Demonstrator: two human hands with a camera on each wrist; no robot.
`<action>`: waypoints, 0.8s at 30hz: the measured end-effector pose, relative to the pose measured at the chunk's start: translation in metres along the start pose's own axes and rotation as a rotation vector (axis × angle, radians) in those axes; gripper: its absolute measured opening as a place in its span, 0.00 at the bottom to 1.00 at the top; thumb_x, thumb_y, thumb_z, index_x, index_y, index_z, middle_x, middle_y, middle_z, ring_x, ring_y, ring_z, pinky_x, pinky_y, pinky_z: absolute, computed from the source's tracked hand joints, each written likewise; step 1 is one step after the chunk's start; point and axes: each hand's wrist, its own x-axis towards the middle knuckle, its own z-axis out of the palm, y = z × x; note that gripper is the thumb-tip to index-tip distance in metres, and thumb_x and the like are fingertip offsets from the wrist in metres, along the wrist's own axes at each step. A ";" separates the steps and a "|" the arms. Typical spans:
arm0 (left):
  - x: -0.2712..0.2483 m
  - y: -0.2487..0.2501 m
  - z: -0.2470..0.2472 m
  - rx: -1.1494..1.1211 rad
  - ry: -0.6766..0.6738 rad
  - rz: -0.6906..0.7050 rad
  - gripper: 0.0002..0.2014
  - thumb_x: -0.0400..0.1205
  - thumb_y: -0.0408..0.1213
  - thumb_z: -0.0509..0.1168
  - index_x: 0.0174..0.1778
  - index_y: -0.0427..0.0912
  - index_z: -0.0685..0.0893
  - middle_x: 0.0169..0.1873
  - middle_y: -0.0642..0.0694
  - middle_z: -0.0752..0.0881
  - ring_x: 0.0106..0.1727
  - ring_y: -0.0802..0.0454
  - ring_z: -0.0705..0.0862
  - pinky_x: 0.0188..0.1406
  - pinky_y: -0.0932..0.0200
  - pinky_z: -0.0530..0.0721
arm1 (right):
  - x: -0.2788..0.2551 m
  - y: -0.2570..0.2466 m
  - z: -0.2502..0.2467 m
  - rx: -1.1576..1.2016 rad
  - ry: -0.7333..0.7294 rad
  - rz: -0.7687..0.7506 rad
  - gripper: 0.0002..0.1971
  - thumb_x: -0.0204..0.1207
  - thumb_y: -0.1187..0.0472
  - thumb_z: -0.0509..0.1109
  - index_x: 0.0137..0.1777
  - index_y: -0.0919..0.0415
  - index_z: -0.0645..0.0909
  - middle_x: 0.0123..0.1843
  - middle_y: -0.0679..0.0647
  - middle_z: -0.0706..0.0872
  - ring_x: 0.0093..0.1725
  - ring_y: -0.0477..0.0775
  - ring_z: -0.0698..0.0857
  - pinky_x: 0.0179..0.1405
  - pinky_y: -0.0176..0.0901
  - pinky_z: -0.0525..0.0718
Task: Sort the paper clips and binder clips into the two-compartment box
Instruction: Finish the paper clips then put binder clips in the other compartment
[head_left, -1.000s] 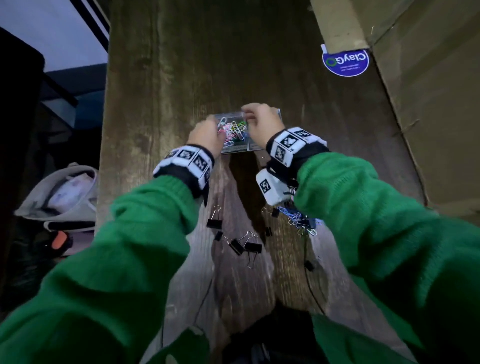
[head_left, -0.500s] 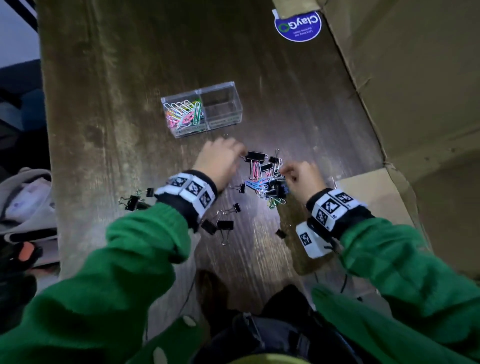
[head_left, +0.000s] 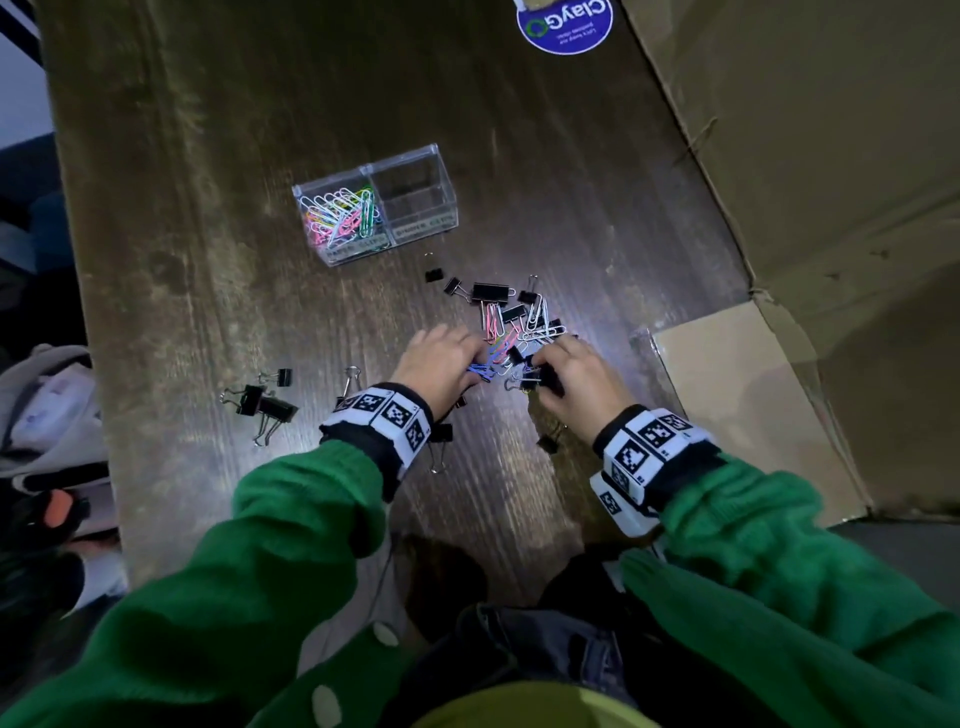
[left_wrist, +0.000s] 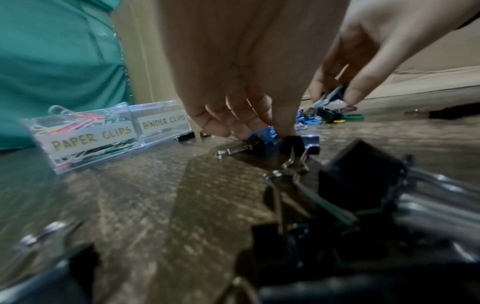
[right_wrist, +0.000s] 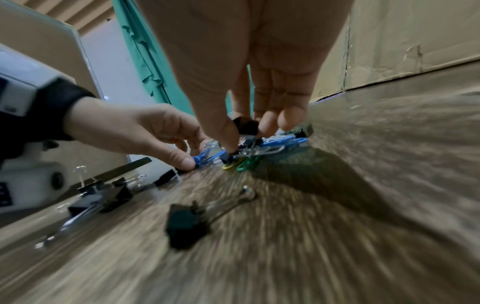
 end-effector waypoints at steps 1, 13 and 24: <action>-0.002 -0.001 0.000 0.009 0.008 -0.011 0.13 0.80 0.44 0.62 0.59 0.46 0.77 0.61 0.46 0.79 0.64 0.45 0.73 0.60 0.51 0.67 | -0.004 0.001 0.001 -0.010 -0.025 -0.014 0.16 0.74 0.64 0.68 0.62 0.62 0.78 0.60 0.58 0.79 0.64 0.58 0.77 0.57 0.50 0.78; -0.008 -0.001 -0.013 -0.350 0.147 -0.187 0.12 0.83 0.34 0.56 0.62 0.44 0.75 0.58 0.45 0.83 0.63 0.45 0.78 0.62 0.51 0.65 | -0.004 0.006 0.005 0.023 0.108 0.160 0.16 0.74 0.50 0.71 0.55 0.60 0.78 0.56 0.57 0.83 0.59 0.59 0.80 0.54 0.47 0.78; 0.008 0.019 -0.016 -0.288 0.019 -0.276 0.12 0.79 0.42 0.64 0.57 0.43 0.78 0.51 0.42 0.87 0.56 0.40 0.84 0.53 0.51 0.78 | -0.009 -0.004 0.010 0.036 -0.040 0.023 0.06 0.78 0.61 0.66 0.50 0.63 0.79 0.52 0.59 0.85 0.52 0.60 0.83 0.48 0.47 0.79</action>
